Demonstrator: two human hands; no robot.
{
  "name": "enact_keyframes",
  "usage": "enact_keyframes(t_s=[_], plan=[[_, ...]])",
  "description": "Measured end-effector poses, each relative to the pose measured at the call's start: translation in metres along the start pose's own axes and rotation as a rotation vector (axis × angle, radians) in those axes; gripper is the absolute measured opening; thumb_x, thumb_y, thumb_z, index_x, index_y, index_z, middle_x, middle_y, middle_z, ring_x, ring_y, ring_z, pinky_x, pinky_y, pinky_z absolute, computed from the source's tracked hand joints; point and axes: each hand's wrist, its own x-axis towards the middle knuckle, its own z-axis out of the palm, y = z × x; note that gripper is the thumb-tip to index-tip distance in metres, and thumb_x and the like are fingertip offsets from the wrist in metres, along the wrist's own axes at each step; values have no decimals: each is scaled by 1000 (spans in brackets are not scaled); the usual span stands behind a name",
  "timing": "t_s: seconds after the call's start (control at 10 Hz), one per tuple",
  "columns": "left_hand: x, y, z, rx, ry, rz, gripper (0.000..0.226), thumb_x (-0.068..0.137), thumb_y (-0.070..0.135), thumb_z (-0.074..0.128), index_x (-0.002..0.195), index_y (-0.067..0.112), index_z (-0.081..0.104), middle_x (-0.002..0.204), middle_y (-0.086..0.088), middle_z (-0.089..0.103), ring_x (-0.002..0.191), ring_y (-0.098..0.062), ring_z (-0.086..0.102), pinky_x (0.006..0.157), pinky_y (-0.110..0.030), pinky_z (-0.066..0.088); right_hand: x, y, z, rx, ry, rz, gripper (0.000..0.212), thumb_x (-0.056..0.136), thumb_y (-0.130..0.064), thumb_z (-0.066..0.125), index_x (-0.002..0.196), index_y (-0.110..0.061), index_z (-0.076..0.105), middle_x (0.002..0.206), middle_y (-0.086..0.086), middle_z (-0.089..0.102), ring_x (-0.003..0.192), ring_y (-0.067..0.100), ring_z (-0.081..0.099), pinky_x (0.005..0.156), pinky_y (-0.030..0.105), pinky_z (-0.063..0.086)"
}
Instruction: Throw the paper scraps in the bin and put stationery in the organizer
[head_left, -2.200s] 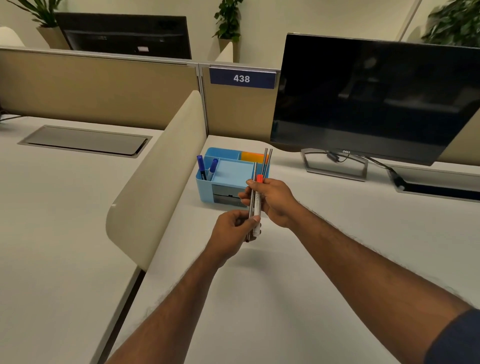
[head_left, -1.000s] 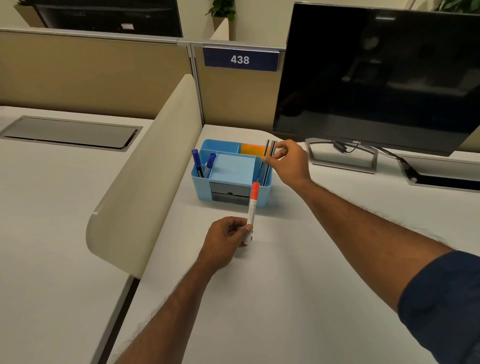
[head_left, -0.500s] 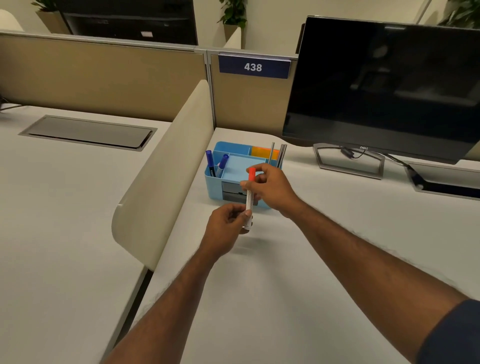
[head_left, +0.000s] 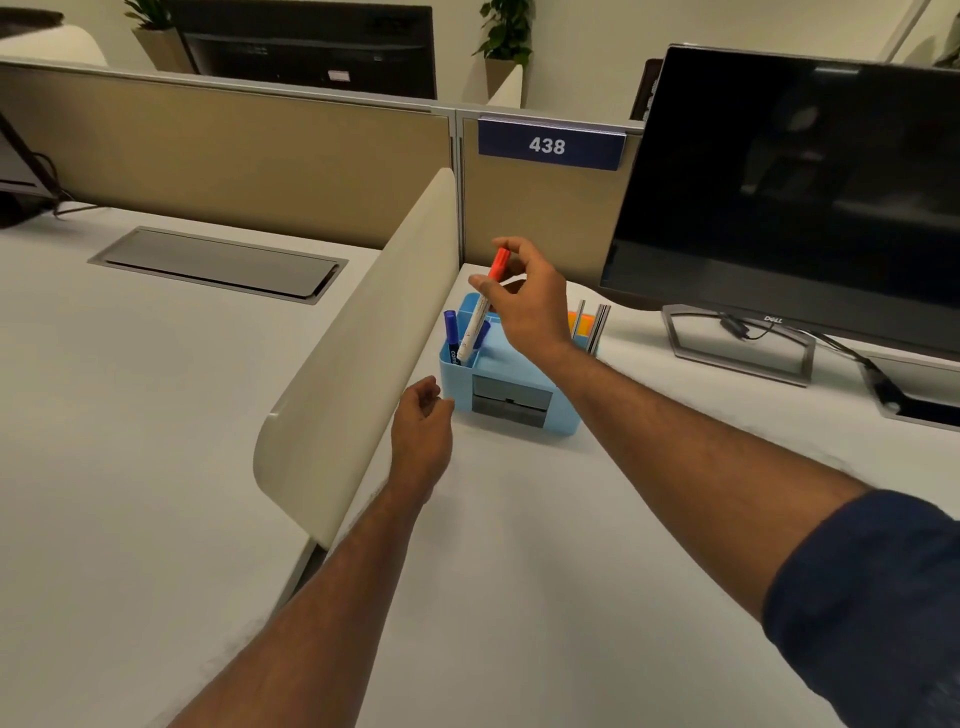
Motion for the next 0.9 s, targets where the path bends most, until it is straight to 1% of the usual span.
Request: enact_keyframes(t_s=[0.1, 0.2, 0.3, 0.4, 0.5, 0.6, 0.7, 0.8, 0.9], plan=[[7, 3, 1, 46, -50, -13, 53, 94, 4, 52, 144, 18, 37, 151, -3, 42, 136, -22, 43, 104, -38, 43, 3, 10, 11, -82, -23, -30, 44, 84, -23, 73, 122, -11, 57, 104, 4, 63, 91, 14, 59, 81, 28, 57], [11, 5, 3, 60, -104, -1, 58, 93, 0, 52, 145, 17, 35, 152, -5, 40, 137, -23, 41, 103, -37, 44, 1, 23, 17, -174, -90, -32, 48, 83, -30, 73, 125, -16, 55, 114, 7, 65, 97, 19, 64, 85, 32, 58], [13, 7, 7, 31, -119, 20, 60, 92, -2, 53, 146, 15, 34, 150, -7, 40, 135, -23, 43, 100, -34, 46, -7, 32, 21, -220, -183, -18, 46, 83, -28, 73, 124, -19, 55, 117, 6, 64, 104, 22, 63, 89, 38, 57], [14, 7, 7, -2, -110, 29, 61, 92, -1, 53, 147, 14, 32, 150, -8, 41, 133, -24, 45, 97, -32, 47, -13, 40, 22, -252, -264, -5, 44, 84, -21, 73, 124, -21, 57, 119, 6, 65, 106, 22, 63, 91, 41, 56], [14, 3, 8, -6, -112, 37, 62, 92, -1, 54, 147, 15, 31, 149, -8, 42, 132, -24, 45, 97, -34, 49, -20, 42, 22, -333, -329, -7, 46, 88, -21, 67, 132, -21, 52, 127, 6, 61, 115, 23, 57, 97, 41, 52], [15, 2, 8, -3, -113, 40, 62, 92, 0, 55, 147, 15, 31, 148, -8, 42, 132, -23, 46, 97, -34, 48, -23, 40, 21, -404, -394, 0, 51, 93, -26, 60, 141, -20, 44, 134, 7, 57, 120, 24, 54, 101, 38, 48], [15, 6, 7, 4, -121, 28, 61, 93, 2, 55, 147, 14, 31, 149, -9, 42, 132, -24, 46, 97, -33, 47, -25, 33, 17, -491, -505, 15, 61, 94, -37, 57, 147, -19, 33, 141, 8, 50, 126, 24, 48, 103, 39, 42], [11, 10, 5, 26, -129, 35, 59, 94, 2, 55, 147, 14, 32, 150, -9, 41, 134, -26, 45, 99, -34, 45, -26, 28, 9, -509, -501, -4, 67, 92, -40, 59, 148, -19, 30, 151, 7, 40, 138, 25, 37, 110, 41, 34], [5, 17, 3, 38, -122, 41, 57, 94, 3, 55, 145, 14, 34, 149, -8, 42, 133, -26, 45, 99, -35, 45, -32, 23, -4, -506, -404, -11, 58, 92, -40, 59, 142, -18, 40, 148, 5, 43, 137, 22, 37, 112, 42, 32]])
